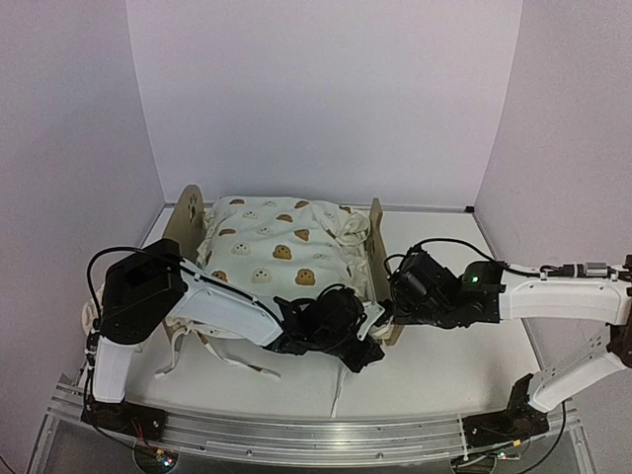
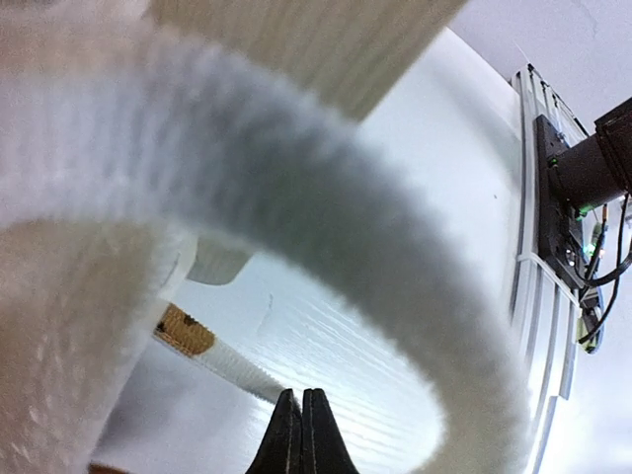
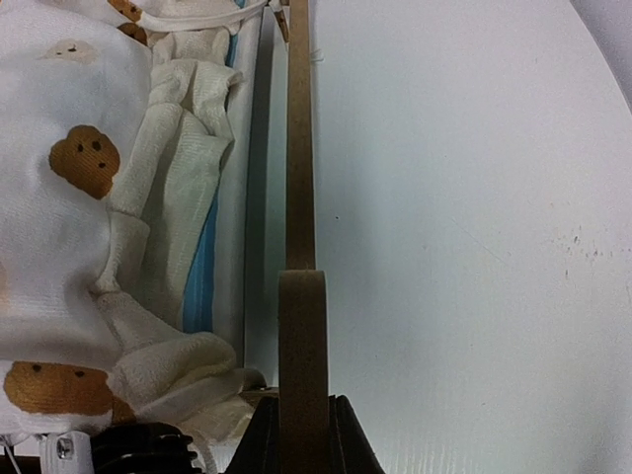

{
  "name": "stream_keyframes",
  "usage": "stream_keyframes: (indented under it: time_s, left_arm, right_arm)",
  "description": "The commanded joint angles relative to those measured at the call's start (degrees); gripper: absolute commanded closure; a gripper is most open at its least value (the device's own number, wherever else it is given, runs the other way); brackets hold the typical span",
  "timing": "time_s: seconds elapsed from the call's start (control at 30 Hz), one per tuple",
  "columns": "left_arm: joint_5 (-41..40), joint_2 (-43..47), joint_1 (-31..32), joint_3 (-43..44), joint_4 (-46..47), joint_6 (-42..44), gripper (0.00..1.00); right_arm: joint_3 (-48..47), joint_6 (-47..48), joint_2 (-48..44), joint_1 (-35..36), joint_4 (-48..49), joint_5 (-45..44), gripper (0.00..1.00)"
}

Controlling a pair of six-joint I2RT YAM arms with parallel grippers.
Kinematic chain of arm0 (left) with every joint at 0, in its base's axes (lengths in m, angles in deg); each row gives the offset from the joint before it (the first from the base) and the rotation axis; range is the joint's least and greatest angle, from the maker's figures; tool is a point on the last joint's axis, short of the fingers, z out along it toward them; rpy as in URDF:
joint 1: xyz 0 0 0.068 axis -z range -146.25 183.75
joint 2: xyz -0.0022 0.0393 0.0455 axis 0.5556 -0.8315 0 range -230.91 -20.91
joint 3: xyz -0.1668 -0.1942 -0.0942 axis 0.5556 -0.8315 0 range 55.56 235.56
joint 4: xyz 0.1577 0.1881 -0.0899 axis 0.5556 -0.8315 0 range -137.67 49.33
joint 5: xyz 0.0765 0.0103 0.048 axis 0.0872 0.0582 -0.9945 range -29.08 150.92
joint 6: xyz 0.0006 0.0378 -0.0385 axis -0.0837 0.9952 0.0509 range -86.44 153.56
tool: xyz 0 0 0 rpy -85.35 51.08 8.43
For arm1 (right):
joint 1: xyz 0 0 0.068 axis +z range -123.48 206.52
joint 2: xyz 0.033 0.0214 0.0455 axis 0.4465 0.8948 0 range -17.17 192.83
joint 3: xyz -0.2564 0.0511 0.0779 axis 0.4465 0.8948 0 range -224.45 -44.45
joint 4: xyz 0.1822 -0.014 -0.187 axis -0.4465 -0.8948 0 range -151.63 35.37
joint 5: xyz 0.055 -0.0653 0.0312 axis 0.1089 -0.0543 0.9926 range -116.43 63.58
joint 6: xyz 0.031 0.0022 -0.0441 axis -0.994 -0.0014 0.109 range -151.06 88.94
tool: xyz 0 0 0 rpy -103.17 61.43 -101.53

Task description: Set up the pet bed

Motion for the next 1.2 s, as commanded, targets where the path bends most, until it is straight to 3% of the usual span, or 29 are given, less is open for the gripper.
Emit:
stream_keyframes:
  time_s: [0.0, 0.4, 0.6, 0.8, 0.97, 1.17]
  left_arm:
    - [6.0, 3.0, -0.6, 3.6, -2.7, -3.3, 1.00]
    - [7.4, 1.1, -0.6, 0.7, -1.8, -5.6, 1.00]
    - [7.0, 0.7, -1.3, 1.0, -3.7, -5.2, 1.00]
    - [8.1, -0.3, -2.5, 0.8, -3.3, -5.6, 1.00]
    - [9.0, -0.5, -3.0, 0.6, -2.9, -5.9, 1.00]
    - [7.6, 0.4, -3.1, 0.2, -4.1, -5.9, 0.96]
  right_arm:
    - [-0.4, 4.3, 0.6, -0.8, 5.2, -2.1, 1.00]
    - [-1.2, 11.7, 4.3, -2.7, 9.4, -1.3, 1.00]
    - [-0.4, 13.5, 1.5, -3.8, 9.5, 2.1, 0.98]
    - [1.4, 14.7, -5.1, -3.9, 5.7, 4.9, 0.63]
    - [4.0, 13.3, -12.1, -3.9, 0.8, 9.2, 0.41]
    - [7.6, 9.9, -18.5, -3.9, -1.7, 15.6, 0.33]
